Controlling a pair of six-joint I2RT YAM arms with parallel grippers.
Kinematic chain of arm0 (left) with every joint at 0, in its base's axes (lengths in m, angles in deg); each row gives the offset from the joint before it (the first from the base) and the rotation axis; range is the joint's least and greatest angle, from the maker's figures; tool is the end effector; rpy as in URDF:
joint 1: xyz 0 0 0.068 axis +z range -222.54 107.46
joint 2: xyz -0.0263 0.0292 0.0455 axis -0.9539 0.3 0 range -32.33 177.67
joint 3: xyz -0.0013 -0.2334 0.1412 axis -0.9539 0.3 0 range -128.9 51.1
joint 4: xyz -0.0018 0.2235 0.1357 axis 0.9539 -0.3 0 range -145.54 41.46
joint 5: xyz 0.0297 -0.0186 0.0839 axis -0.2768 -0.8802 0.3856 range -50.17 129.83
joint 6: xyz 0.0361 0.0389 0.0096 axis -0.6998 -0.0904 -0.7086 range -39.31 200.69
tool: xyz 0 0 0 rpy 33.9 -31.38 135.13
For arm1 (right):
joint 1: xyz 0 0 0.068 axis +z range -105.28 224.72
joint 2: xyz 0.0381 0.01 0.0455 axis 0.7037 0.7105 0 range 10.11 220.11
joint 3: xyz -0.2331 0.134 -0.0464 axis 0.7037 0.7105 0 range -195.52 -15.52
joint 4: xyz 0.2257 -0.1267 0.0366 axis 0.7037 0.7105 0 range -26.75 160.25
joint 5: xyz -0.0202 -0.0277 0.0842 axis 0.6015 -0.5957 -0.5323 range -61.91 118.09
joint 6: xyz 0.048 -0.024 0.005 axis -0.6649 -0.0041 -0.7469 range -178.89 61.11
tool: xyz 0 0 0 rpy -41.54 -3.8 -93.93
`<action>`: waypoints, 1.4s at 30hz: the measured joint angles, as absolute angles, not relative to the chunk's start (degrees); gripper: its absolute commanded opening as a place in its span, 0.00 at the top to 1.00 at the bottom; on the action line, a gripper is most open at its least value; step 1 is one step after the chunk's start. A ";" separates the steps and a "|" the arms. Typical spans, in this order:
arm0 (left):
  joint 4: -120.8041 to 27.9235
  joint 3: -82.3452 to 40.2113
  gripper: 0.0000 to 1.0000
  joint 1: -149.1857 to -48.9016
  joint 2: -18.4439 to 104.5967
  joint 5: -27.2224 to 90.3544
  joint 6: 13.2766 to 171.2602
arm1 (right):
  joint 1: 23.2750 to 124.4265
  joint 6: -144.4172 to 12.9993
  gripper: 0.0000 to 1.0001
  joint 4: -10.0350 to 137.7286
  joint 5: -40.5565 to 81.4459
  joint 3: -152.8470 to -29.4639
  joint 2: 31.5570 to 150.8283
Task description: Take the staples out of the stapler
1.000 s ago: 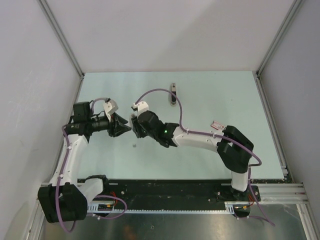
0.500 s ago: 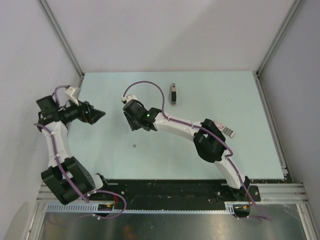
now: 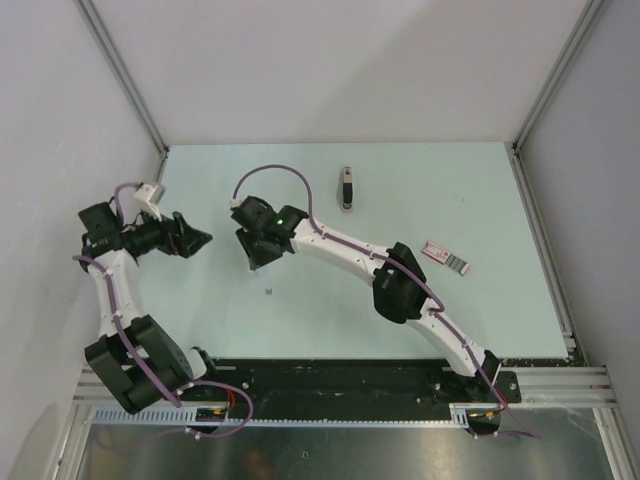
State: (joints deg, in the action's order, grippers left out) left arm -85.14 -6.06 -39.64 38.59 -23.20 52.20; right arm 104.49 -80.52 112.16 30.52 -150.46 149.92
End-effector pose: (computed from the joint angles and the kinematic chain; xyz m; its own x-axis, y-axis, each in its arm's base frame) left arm 0.2217 0.1056 0.2936 -0.4580 -0.0386 -0.8881 0.5114 0.8057 -0.2988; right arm 0.2710 0.4619 0.2345 -0.6911 -0.4546 -0.5619 -0.6410 0.7446 0.1860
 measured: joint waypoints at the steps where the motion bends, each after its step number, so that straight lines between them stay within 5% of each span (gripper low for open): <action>1: -85.19 -5.34 0.01 -40.45 38.17 -22.41 52.20 | 104.49 -81.11 1.00 112.70 29.80 -151.00 150.49; 12: -85.54 -3.05 0.01 -46.81 35.98 -14.26 52.26 | 103.90 -86.12 0.99 114.50 24.34 -153.34 154.77; 31: -85.10 -1.78 0.01 -49.74 35.18 -9.93 51.54 | 102.17 -91.91 0.38 107.24 13.56 -150.46 156.21; 42: -84.99 -1.72 0.01 -52.80 35.18 -8.07 50.56 | 100.91 -90.18 0.31 107.19 15.05 -146.26 154.14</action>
